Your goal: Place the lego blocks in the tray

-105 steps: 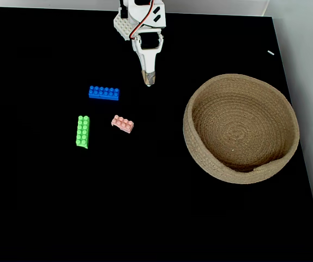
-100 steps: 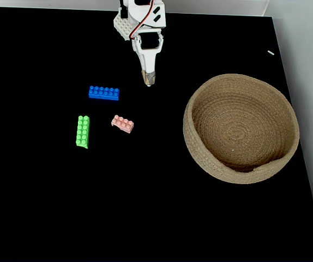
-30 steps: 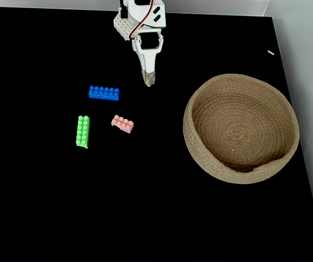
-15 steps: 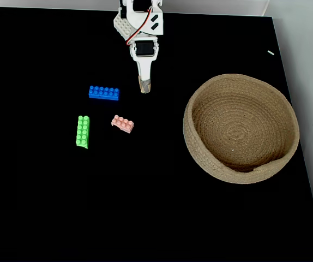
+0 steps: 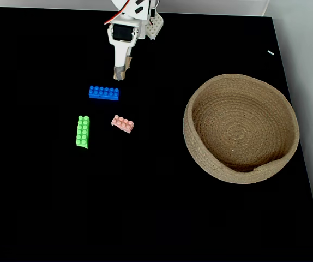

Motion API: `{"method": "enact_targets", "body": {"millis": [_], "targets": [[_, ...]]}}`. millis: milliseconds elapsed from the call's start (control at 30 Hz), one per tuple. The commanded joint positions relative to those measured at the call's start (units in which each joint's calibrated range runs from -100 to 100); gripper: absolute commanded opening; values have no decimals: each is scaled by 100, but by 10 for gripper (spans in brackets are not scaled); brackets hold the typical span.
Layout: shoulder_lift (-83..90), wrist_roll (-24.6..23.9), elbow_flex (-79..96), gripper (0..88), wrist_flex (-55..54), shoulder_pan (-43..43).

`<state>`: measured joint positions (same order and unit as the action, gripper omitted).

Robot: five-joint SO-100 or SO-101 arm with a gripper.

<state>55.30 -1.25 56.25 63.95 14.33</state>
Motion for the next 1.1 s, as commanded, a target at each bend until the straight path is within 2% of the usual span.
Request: {"method": "enact_targets", "body": {"millis": [0, 200, 400, 667, 1067], "targets": [[-801, 44, -486, 208, 98, 141], [-1601, 205, -514, 221, -18, 372], [-1730, 298, -30, 278, -326, 578], [-2280, 288, 107, 281, -1226, 1023], [-2968, 396, 170, 295, -1751, 1386]]}}
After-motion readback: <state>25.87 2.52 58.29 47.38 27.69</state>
